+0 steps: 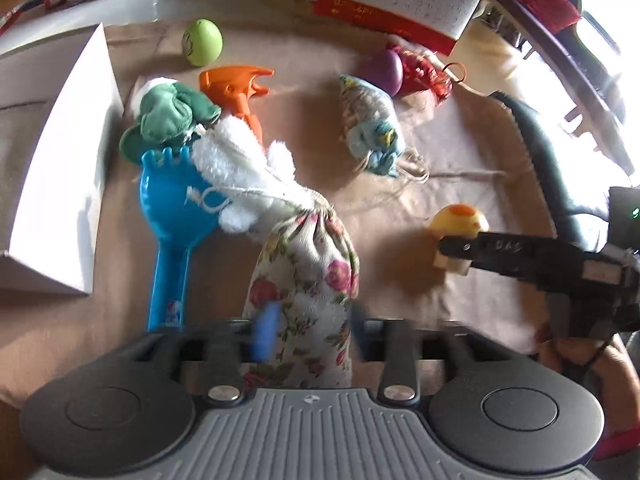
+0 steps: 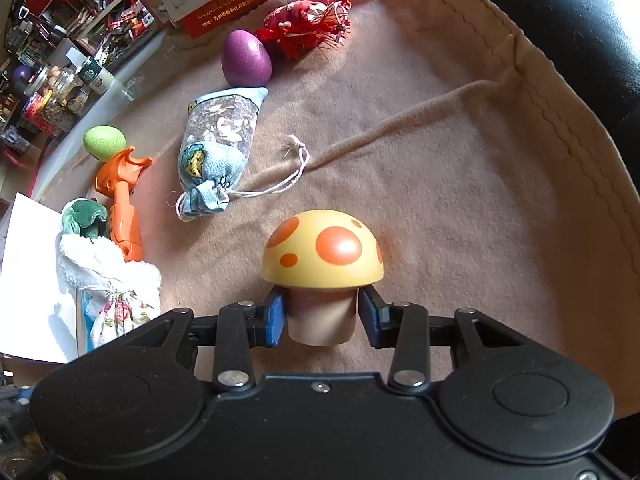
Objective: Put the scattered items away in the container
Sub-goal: 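Grasp the floral drawstring sack with the left gripper and lift it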
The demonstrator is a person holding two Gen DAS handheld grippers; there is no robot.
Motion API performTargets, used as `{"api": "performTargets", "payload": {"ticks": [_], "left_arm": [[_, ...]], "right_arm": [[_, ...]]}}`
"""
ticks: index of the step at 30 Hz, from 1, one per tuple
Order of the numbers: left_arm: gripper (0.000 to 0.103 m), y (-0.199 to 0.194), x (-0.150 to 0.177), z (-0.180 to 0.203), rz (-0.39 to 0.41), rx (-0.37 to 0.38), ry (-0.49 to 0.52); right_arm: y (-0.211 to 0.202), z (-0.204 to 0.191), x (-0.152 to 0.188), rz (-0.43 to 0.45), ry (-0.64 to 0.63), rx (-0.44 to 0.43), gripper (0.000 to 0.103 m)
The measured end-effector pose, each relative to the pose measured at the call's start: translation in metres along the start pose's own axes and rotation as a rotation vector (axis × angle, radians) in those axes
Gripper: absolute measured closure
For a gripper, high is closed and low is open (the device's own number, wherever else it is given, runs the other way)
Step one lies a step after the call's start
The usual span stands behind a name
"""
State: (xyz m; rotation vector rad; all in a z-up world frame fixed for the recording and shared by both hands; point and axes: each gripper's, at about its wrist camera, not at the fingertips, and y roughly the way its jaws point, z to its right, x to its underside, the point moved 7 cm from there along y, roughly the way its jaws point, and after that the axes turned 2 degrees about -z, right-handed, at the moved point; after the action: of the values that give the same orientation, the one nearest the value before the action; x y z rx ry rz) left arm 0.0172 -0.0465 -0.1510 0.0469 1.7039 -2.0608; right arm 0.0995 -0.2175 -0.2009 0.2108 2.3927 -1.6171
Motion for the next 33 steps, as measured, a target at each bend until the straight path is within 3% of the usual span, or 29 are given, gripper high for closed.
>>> {"api": "performTargets", "payload": {"ticks": [2, 6, 12, 16, 17, 21, 23, 24, 30, 33], "left_arm": [[0.023, 0.003, 0.002, 0.003, 0.018, -0.025, 0.016], [0.018, 0.019, 0.007, 0.010, -0.015, -0.079, 0.059], [0.017, 0.058, 0.019, 0.018, -0.095, -0.172, 0.134], [0.017, 0.073, 0.020, 0.017, -0.098, -0.225, 0.165], [0.019, 0.074, 0.020, 0.016, -0.094, -0.229, 0.170], [0.046, 0.069, 0.019, 0.007, -0.078, -0.259, 0.163], [0.055, 0.063, 0.018, 0.004, -0.083, -0.241, 0.141], [0.058, 0.060, 0.017, 0.004, -0.085, -0.233, 0.129], [0.060, 0.036, 0.016, 0.015, -0.073, -0.148, 0.077], [0.060, 0.021, 0.015, 0.023, -0.040, -0.149, 0.103]], "right_arm": [[0.001, 0.000, 0.000, -0.002, 0.004, 0.000, 0.060], [0.002, 0.000, 0.000, -0.002, 0.009, -0.002, 0.060], [0.003, 0.002, -0.003, 0.001, 0.011, 0.007, 0.051], [0.006, 0.002, -0.007, -0.002, 0.014, 0.016, 0.051], [0.007, 0.002, -0.008, -0.005, 0.013, 0.019, 0.051], [0.016, -0.002, -0.009, -0.019, -0.002, 0.028, 0.052], [0.017, -0.007, -0.007, -0.018, -0.036, 0.035, 0.062], [0.017, -0.009, -0.005, -0.018, -0.049, 0.040, 0.062], [0.002, -0.014, -0.002, 0.003, -0.038, 0.010, 0.062], [-0.014, -0.016, -0.006, 0.035, -0.032, -0.006, 0.062]]}}
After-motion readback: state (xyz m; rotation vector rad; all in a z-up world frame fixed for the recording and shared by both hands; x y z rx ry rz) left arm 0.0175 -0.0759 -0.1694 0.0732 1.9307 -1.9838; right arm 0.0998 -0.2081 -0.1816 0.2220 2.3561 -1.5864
